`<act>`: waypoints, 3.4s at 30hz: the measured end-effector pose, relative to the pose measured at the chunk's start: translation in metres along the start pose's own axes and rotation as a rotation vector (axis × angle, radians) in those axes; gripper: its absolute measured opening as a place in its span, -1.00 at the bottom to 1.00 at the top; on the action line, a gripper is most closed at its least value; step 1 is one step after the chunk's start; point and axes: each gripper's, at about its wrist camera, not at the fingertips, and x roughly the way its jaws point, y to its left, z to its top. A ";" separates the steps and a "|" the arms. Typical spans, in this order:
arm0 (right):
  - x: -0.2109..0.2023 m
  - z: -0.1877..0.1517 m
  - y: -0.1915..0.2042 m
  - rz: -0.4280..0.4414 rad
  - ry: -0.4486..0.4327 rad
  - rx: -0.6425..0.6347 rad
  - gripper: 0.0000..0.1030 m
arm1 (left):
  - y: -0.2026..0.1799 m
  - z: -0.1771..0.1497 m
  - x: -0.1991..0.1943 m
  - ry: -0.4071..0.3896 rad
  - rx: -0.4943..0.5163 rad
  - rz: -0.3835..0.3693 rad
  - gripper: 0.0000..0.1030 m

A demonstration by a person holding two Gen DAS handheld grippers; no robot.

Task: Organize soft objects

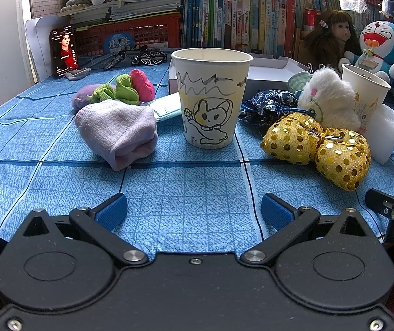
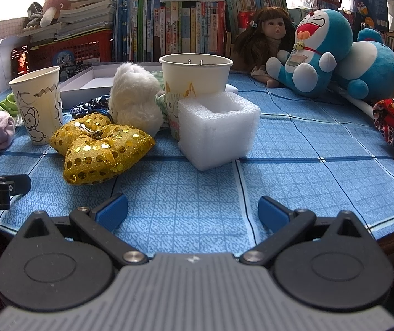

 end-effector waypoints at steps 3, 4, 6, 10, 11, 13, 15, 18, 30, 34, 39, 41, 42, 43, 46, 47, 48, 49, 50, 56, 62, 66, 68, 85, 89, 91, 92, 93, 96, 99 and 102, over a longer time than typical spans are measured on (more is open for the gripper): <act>0.000 0.000 -0.001 0.009 -0.006 -0.001 1.00 | 0.002 0.001 -0.001 0.002 0.001 -0.005 1.00; 0.000 -0.001 -0.002 0.012 -0.011 -0.004 1.00 | 0.003 0.001 -0.001 0.003 0.000 -0.006 1.00; 0.001 -0.002 -0.002 0.017 -0.019 -0.006 1.00 | 0.004 0.002 0.001 0.002 0.000 -0.007 1.00; 0.000 -0.006 -0.001 0.015 -0.048 -0.006 1.00 | 0.006 0.002 0.002 -0.008 -0.002 -0.004 1.00; 0.000 -0.007 -0.001 0.015 -0.055 -0.006 1.00 | 0.007 0.001 0.002 -0.013 -0.004 -0.002 1.00; 0.000 -0.007 -0.002 0.016 -0.064 -0.006 1.00 | 0.009 0.001 0.003 -0.020 -0.009 0.002 1.00; 0.000 -0.007 -0.002 0.016 -0.067 -0.005 1.00 | 0.010 0.001 0.003 -0.022 -0.013 0.007 1.00; 0.000 -0.006 -0.002 0.024 -0.066 -0.007 1.00 | 0.013 0.003 0.000 -0.019 -0.046 0.010 1.00; -0.020 -0.001 0.002 0.155 -0.149 -0.052 1.00 | 0.044 0.022 -0.018 -0.122 -0.130 0.032 1.00; -0.028 0.004 0.011 0.205 -0.194 -0.086 0.99 | 0.050 0.030 -0.015 -0.141 -0.110 0.067 0.90; -0.028 0.008 0.025 0.232 -0.199 -0.113 0.90 | 0.051 0.038 -0.006 -0.138 -0.070 0.090 0.55; -0.026 0.007 0.030 0.245 -0.190 -0.120 0.86 | 0.051 0.038 -0.003 -0.140 -0.065 0.098 0.53; -0.025 0.008 0.033 0.248 -0.187 -0.120 0.84 | 0.051 0.039 -0.001 -0.143 -0.067 0.104 0.53; -0.025 0.008 0.035 0.251 -0.184 -0.118 0.82 | 0.051 0.040 0.001 -0.145 -0.069 0.109 0.53; -0.022 0.008 0.040 0.263 -0.179 -0.109 0.80 | 0.052 0.042 0.007 -0.154 -0.084 0.147 0.53; -0.021 0.009 0.041 0.261 -0.176 -0.107 0.80 | 0.052 0.043 0.009 -0.159 -0.087 0.160 0.53; -0.020 0.009 0.042 0.260 -0.173 -0.106 0.79 | 0.052 0.043 0.011 -0.161 -0.087 0.169 0.53; -0.019 0.009 0.044 0.261 -0.172 -0.104 0.79 | 0.052 0.043 0.013 -0.159 -0.084 0.170 0.53; -0.018 0.010 0.045 0.262 -0.171 -0.101 0.79 | 0.052 0.044 0.015 -0.158 -0.084 0.169 0.53; -0.013 0.011 0.055 0.261 -0.179 -0.108 0.79 | 0.053 0.044 0.024 -0.162 -0.082 0.168 0.53; -0.006 0.014 0.057 0.243 -0.171 -0.097 0.79 | 0.053 0.043 0.027 -0.166 -0.079 0.172 0.53; -0.001 0.016 0.057 0.233 -0.168 -0.091 0.79 | 0.052 0.044 0.029 -0.166 -0.080 0.171 0.55; 0.001 0.018 0.058 0.230 -0.168 -0.087 0.79 | 0.052 0.044 0.029 -0.167 -0.080 0.171 0.55; 0.018 0.026 0.063 0.207 -0.159 -0.117 0.79 | 0.056 0.051 0.042 -0.173 -0.103 0.186 0.63; 0.019 0.026 0.065 0.201 -0.162 -0.136 0.78 | 0.056 0.048 0.044 -0.160 -0.103 0.184 0.63; 0.019 0.025 0.066 0.199 -0.163 -0.142 0.77 | 0.056 0.046 0.045 -0.154 -0.099 0.181 0.63; 0.020 0.025 0.066 0.198 -0.163 -0.144 0.77 | 0.055 0.045 0.045 -0.151 -0.096 0.180 0.62; 0.020 0.024 0.067 0.196 -0.163 -0.148 0.77 | 0.055 0.044 0.045 -0.150 -0.094 0.178 0.60; 0.021 0.024 0.068 0.188 -0.168 -0.160 0.77 | 0.055 0.044 0.046 -0.150 -0.096 0.172 0.56; 0.023 0.024 0.070 0.182 -0.175 -0.170 0.77 | 0.056 0.044 0.046 -0.148 -0.097 0.165 0.53; 0.023 0.023 0.071 0.184 -0.178 -0.178 0.73 | 0.057 0.045 0.046 -0.144 -0.098 0.150 0.41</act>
